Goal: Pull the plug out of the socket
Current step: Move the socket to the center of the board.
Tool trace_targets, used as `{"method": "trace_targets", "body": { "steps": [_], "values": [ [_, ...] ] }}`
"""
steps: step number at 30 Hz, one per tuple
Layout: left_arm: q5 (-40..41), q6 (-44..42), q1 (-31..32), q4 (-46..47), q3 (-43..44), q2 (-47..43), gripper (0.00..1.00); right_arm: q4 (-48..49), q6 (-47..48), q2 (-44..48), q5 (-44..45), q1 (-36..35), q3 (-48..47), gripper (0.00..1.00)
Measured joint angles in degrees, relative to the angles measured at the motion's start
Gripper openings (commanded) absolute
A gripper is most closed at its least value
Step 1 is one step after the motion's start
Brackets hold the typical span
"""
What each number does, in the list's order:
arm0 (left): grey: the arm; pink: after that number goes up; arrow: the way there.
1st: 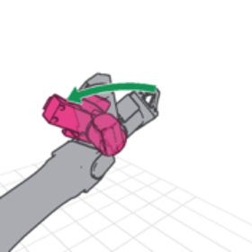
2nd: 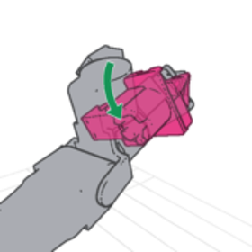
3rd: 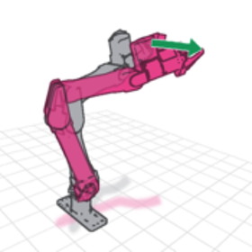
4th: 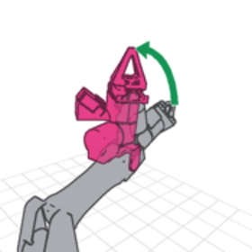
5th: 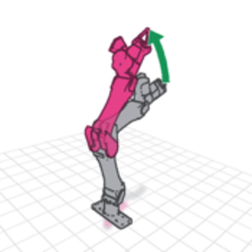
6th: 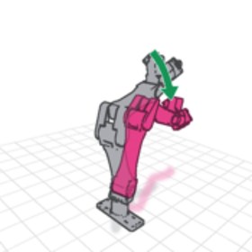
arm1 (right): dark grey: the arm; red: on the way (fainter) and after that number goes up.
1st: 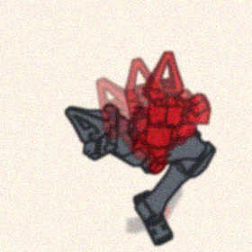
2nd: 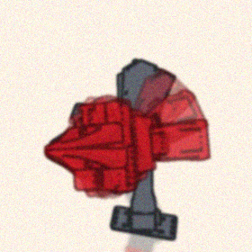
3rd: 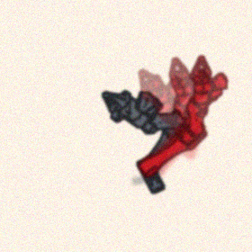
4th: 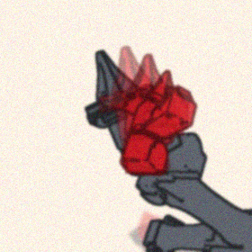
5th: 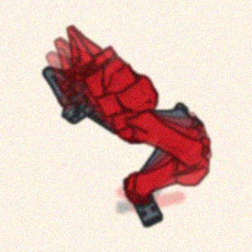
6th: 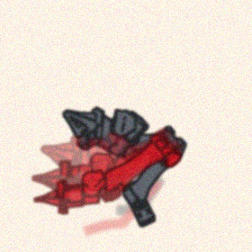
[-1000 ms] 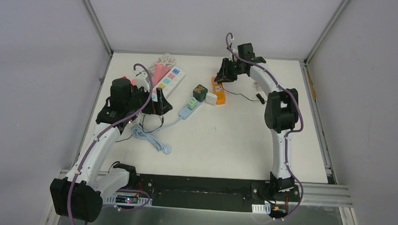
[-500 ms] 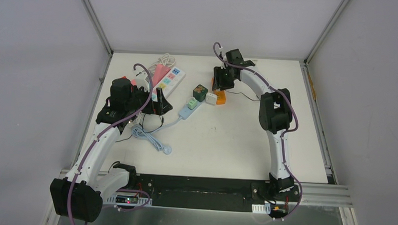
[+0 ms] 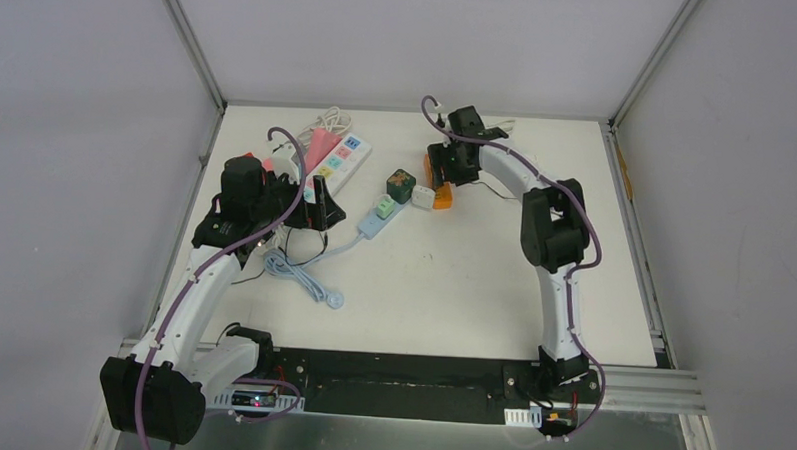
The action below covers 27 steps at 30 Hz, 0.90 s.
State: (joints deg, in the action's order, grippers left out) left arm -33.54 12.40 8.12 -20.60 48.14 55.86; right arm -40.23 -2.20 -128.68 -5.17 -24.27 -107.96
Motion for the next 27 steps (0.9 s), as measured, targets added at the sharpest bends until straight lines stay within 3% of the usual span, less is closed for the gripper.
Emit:
{"method": "trace_targets", "body": {
  "steps": [9,19,27],
  "values": [
    [-0.02,0.00,0.02,0.00,0.00,0.02,0.99,3.52,1.99,3.30,-2.86,-0.37,6.21,0.66],
    [-0.04,0.00,0.00,0.00,0.00,0.02,0.99,3.91,-0.52,4.13,-11.10,-1.09,7.98,0.78],
    [-0.04,0.00,0.00,0.00,0.00,0.02,0.99,4.22,-2.45,4.13,-5.38,-1.95,8.09,0.75]
  ]
}}
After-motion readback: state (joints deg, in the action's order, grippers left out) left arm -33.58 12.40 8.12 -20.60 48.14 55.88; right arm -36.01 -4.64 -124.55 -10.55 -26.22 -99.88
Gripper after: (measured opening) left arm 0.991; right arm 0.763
